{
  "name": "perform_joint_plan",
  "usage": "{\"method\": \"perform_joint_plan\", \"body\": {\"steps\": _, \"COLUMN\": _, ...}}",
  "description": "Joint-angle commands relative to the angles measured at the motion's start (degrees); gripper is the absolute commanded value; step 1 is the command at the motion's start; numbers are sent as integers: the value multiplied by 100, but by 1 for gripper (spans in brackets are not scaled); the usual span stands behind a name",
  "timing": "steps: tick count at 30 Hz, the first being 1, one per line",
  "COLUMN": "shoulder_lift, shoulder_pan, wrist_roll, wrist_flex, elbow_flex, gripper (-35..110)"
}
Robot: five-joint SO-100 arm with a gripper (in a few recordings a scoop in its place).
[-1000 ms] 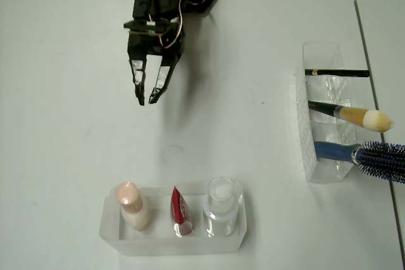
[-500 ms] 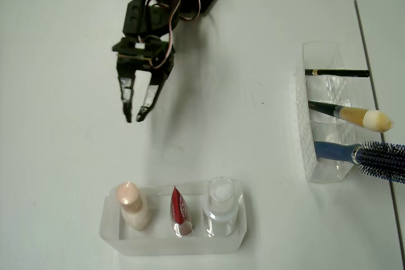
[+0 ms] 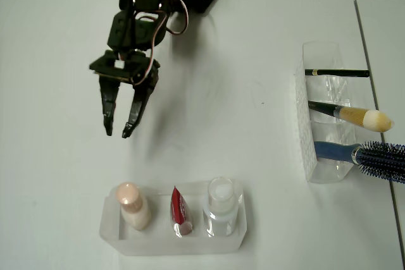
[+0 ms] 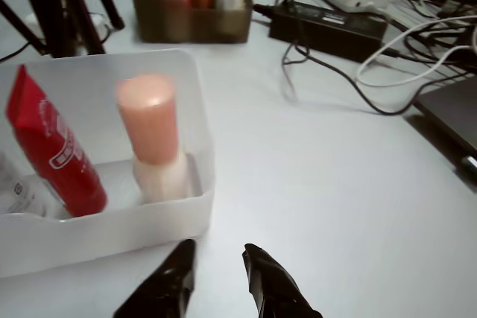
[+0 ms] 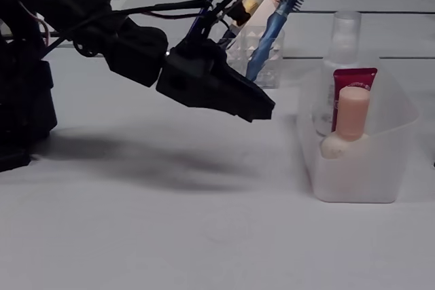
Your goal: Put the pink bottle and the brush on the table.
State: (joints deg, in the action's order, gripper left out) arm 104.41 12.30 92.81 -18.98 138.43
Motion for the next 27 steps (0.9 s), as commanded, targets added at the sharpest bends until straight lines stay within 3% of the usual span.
{"method": "perform_joint_plan", "body": {"steps": 1, "shoulder_lift": -26, "shoulder_pan": -26, "wrist_roll": 35, "wrist_flex": -70, "elbow_flex": -369, "gripper": 17}}
{"method": "perform_joint_plan", "body": {"steps": 27, "shoulder_lift": -1573, "shoulder_pan": -114, "wrist_roll": -62, "wrist_flex": -88, "elbow_flex": -1907, "gripper": 34}}
